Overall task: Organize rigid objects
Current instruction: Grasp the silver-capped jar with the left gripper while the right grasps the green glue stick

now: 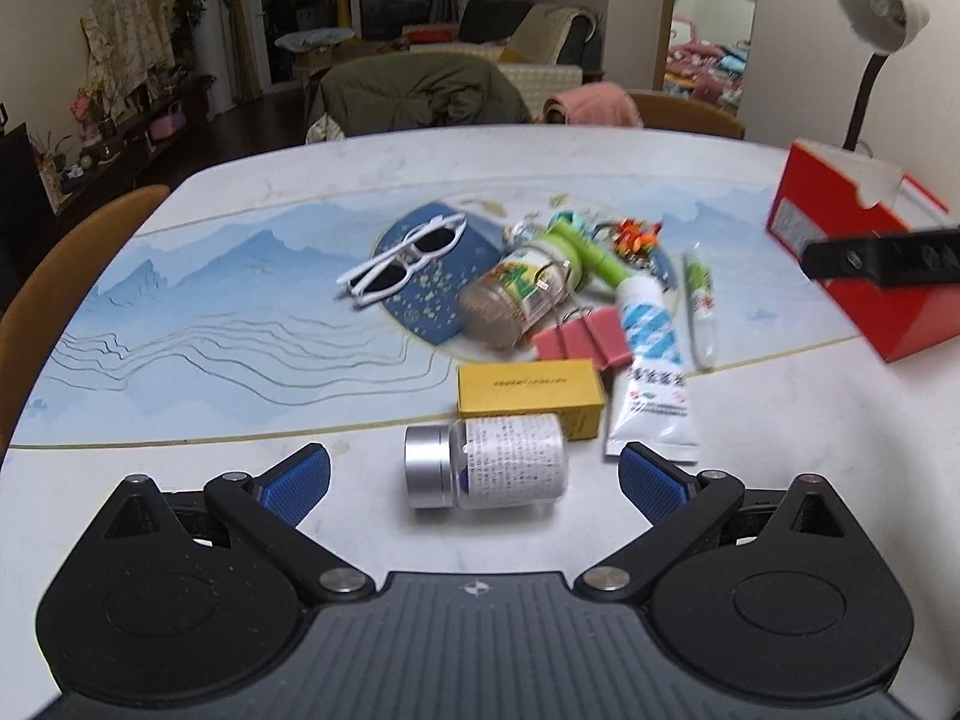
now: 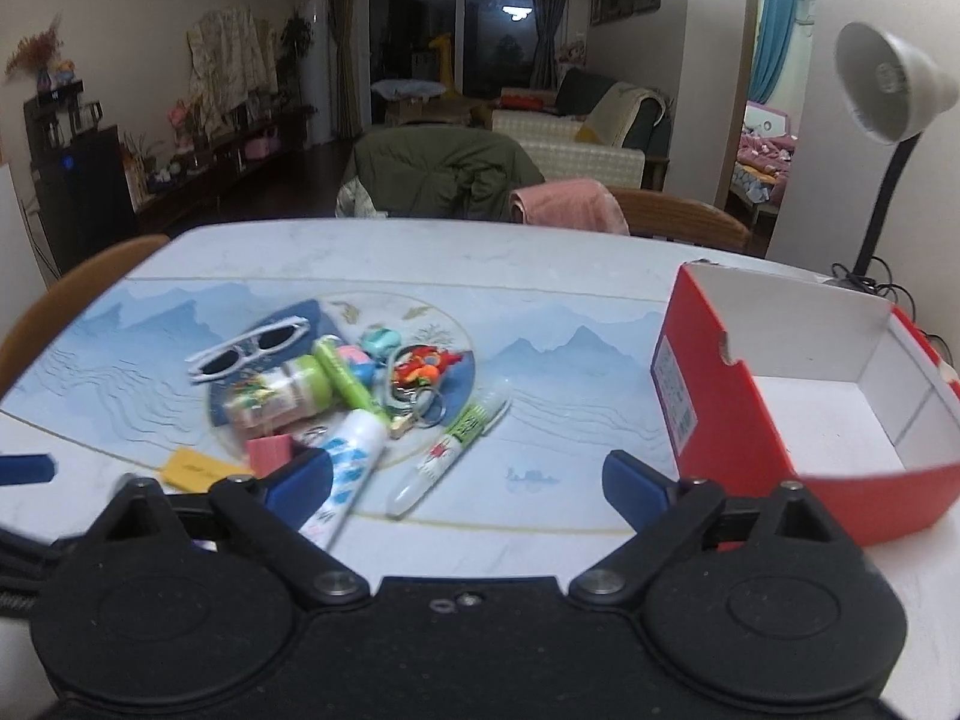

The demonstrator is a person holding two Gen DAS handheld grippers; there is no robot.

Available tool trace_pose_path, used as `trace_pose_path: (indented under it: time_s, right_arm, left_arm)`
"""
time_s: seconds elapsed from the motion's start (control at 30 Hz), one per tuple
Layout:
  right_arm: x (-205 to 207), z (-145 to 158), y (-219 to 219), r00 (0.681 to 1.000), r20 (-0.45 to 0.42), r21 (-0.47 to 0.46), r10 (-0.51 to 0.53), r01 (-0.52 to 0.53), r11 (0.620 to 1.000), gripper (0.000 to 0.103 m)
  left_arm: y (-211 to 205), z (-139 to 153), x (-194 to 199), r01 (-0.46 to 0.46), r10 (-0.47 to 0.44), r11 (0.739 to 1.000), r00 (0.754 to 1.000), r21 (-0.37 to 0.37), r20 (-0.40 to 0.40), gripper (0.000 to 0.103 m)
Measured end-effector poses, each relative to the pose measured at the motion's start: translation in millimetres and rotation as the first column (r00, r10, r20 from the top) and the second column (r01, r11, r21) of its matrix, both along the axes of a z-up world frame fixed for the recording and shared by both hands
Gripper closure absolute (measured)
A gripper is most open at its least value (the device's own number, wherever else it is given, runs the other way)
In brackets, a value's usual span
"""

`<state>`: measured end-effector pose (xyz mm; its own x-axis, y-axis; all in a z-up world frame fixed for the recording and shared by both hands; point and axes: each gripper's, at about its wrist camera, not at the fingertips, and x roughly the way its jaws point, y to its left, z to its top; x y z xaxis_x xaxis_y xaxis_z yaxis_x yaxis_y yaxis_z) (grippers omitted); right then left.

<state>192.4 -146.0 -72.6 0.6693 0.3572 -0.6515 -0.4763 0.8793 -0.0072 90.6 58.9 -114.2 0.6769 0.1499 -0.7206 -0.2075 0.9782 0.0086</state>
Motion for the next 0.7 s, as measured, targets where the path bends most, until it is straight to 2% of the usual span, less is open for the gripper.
trace_pose_path:
  time_s: [0.1, 0.2, 0.4, 0.7]
  right_arm:
    - [23.1, -13.4, 10.0, 1.0, -0.014, -0.023, 0.01, -0.011, 1.0, 0.01]
    - [45.0, -27.7, 20.7, 0.999, -0.037, -0.048, 0.019, -0.021, 0.999, 0.017]
    - [83.6, -50.3, 37.9, 0.996, -0.091, -0.074, -0.006, -0.001, 0.997, 0.025]
    - [109.3, -75.5, 50.8, 0.981, -0.187, -0.111, -0.047, 0.026, 0.993, 0.042]
  left_arm:
    - [2.0, -9.7, 7.7, -0.022, 0.022, 1.0, 1.0, 0.004, -0.021, 0.001]
    - [3.6, -17.0, 15.5, -0.035, 0.035, 0.999, 0.999, 0.006, -0.037, 0.001]
    - [-1.1, -24.8, 23.8, -0.026, 0.027, 1.0, 0.998, 0.016, -0.056, 0.002]
    - [-2.6, -33.5, 30.3, -0.02, 0.022, 1.0, 0.997, 0.018, -0.079, 0.02]
